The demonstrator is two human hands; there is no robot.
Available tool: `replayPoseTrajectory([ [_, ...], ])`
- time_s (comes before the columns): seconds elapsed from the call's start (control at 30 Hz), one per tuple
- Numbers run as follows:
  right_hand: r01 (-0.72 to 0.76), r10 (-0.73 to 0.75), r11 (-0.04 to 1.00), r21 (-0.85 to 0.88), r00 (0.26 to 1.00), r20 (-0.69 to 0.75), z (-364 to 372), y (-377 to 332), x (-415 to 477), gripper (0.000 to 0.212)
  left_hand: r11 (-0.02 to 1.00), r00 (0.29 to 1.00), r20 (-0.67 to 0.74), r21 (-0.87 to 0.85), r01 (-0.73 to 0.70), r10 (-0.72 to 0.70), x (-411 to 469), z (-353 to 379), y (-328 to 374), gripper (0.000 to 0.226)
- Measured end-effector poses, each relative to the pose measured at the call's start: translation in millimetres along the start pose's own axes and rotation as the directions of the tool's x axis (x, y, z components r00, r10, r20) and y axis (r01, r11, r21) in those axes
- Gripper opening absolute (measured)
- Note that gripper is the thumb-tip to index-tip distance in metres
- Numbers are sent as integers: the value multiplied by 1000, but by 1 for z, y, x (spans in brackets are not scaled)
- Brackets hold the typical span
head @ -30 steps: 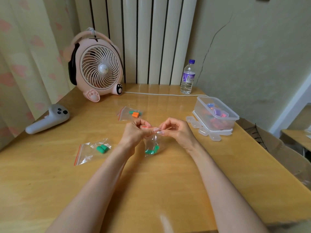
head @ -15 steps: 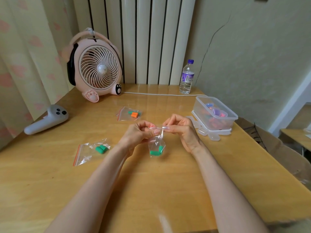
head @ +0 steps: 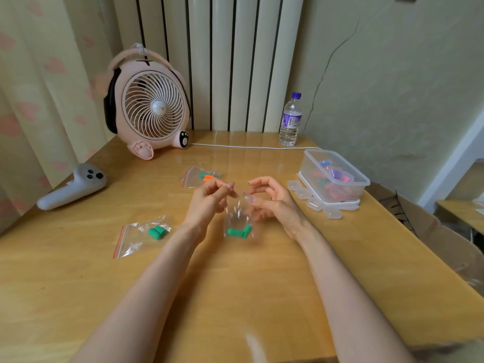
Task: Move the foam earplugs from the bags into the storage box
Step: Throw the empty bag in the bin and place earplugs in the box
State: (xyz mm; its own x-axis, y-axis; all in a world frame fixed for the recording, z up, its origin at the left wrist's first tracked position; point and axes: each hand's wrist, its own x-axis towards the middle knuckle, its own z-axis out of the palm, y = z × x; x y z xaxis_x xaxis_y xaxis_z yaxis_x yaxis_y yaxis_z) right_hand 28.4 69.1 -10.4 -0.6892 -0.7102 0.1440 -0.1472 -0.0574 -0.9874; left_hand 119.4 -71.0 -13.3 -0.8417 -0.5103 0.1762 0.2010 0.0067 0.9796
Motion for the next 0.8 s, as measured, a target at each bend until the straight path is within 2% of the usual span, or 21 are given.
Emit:
replayPoseTrajectory([
  [0.07,-37,37,999,-22,999,-7,-2,0,0,32,999,994,-101,-16,31,-33,2,-2,-3,23],
  [0.23,-135,142,988,-82,986,85,-6,3,-1,18,988,957,-251,15,152,-144,7,-8,-12,23],
  [0.4,-131,163,976,-172,969,186,-4,6,-2,46,967,926,-286,-23,252,-248,11,-9,-15,25],
  [0.47,-124,165,974,-192,963,215,-3,6,-3,49,959,915,-291,-42,280,-280,11,-9,-15,24],
  [0.57,-79,109,978,-191,983,149,-1,6,-2,43,949,908,-276,-77,305,-314,9,-8,-12,22],
  [0.67,-3,3,989,-148,1000,2,1,5,0,31,942,914,-226,-99,322,-336,6,-3,-6,20],
  [0.73,25,-33,995,-98,996,-86,-2,4,2,23,935,913,-212,-10,355,-349,4,-2,-4,20],
  [0.8,39,-46,998,-49,989,-142,-5,3,3,13,908,908,-219,149,393,-357,3,-3,-4,22],
])
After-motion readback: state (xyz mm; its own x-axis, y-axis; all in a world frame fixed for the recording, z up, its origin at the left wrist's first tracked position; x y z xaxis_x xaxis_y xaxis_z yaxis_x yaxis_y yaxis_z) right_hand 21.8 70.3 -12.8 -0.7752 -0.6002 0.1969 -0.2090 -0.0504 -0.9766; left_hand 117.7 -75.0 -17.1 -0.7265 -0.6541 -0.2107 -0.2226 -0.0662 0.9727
